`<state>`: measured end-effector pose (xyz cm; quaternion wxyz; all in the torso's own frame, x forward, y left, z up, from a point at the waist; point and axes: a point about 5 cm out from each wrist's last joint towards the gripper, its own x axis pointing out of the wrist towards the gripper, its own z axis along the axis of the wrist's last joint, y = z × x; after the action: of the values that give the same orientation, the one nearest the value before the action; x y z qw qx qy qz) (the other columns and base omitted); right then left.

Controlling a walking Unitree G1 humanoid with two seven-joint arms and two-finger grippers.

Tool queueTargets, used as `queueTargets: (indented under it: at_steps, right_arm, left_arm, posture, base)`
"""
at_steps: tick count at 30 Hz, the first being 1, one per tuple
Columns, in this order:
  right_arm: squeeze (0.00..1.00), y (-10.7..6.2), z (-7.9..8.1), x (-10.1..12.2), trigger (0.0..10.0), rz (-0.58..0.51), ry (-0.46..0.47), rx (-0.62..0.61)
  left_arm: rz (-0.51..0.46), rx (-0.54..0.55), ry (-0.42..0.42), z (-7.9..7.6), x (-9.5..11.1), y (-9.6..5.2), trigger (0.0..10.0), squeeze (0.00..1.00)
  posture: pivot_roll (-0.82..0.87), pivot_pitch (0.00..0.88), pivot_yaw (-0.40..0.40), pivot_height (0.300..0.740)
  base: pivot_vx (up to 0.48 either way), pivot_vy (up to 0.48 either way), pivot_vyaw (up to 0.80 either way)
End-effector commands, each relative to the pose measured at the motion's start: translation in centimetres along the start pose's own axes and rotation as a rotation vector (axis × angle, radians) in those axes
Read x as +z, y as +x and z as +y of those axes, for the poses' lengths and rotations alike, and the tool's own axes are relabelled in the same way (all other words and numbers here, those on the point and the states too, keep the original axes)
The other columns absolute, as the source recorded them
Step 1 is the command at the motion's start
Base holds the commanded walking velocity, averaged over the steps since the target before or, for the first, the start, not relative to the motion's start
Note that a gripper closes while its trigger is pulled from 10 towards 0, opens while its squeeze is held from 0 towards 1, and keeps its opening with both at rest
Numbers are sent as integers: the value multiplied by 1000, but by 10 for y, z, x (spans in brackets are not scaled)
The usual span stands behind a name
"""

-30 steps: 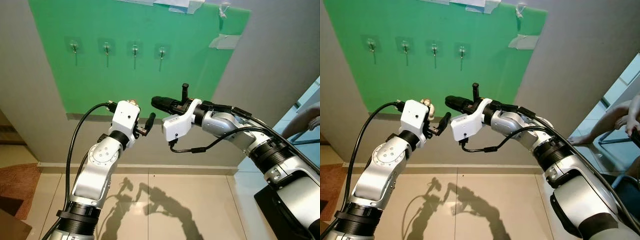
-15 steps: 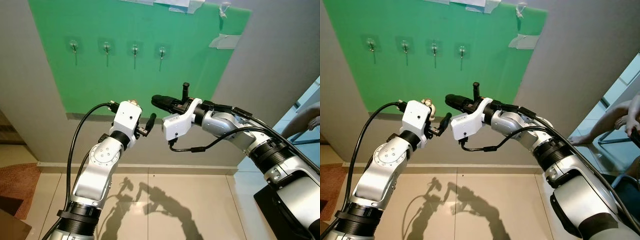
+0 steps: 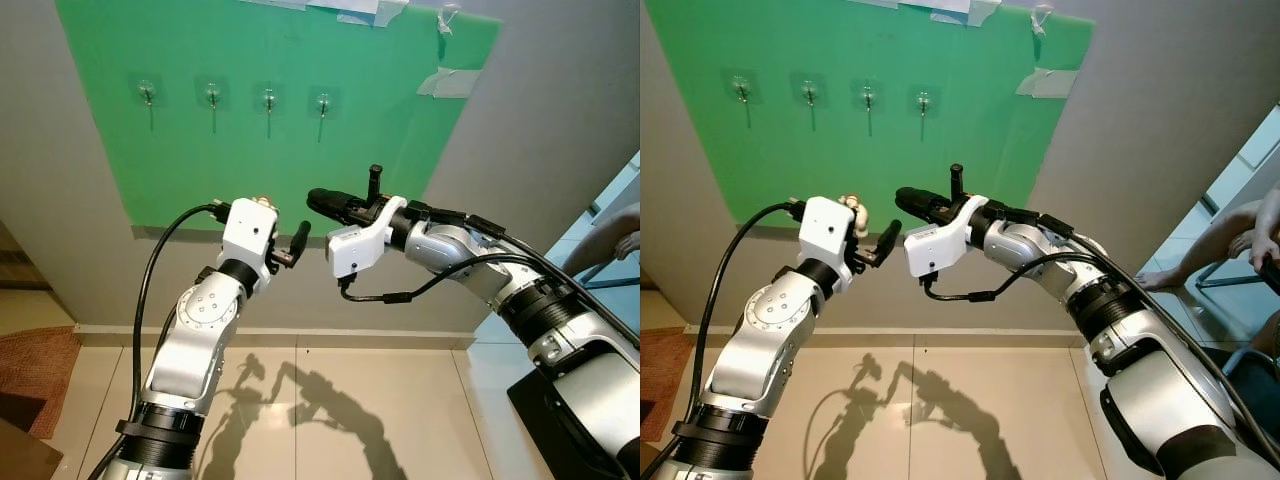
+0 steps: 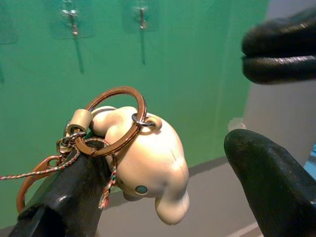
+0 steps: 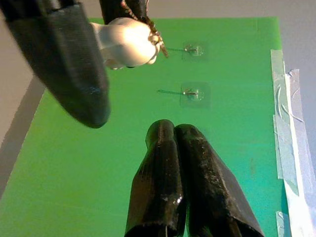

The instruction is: Hang keys on a hook

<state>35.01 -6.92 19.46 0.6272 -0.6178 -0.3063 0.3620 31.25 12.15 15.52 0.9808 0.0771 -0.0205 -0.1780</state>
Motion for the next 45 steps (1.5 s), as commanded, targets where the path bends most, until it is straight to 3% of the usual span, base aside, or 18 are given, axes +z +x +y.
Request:
queueTargets:
  at_steps: [1,4,5,36,39,41,43,44,45]
  right_arm:
    - [0,1,-6,-2,10000,5,-31,-1]
    - [0,1,-5,-2,10000,6,-32,1]
    - [0,1,-5,-2,10000,6,-33,1]
    - [0,1,-6,-4,10000,12,-40,0]
    - [0,2,-6,-4,10000,13,-40,0]
    - [0,2,-6,-4,10000,14,-41,0]
    - [0,2,-6,-4,10000,15,-41,0]
    - [0,2,-6,-4,10000,16,-43,0]
    - [0,2,-6,-4,10000,16,-43,0]
  left_arm:
    - [-33,4,-5,0,9,4,10000,0]
    - [-35,9,0,1,9,4,10000,0]
    - [-41,5,-2,0,9,4,0,0]
    - [-72,-80,-9,-6,12,2,0,0]
    - [-72,-106,42,-6,13,1,0,0]
    - [-72,-124,128,-4,15,2,0,0]
    - [-71,-126,149,-4,16,2,0,0]
    - [-61,-137,226,-4,15,2,0,0]
    - [-61,-137,226,-4,15,2,0,0]
  posture:
    - [27,30,-92,740]
    - [27,26,-93,740]
    - [27,24,-93,740]
    - [29,29,-90,740]
    - [30,32,-91,740]
    - [31,35,-92,740]
    - [31,36,-93,740]
    - [31,37,-93,740]
    - [31,37,-93,740]
  base:
    - [0,0,0]
    - [0,0,0]
    - [0,0,0]
    - [0,0,0]
    - [0,0,0]
    - [0,0,0]
    - [0,0,0]
    - [0,0,0]
    - [0,0,0]
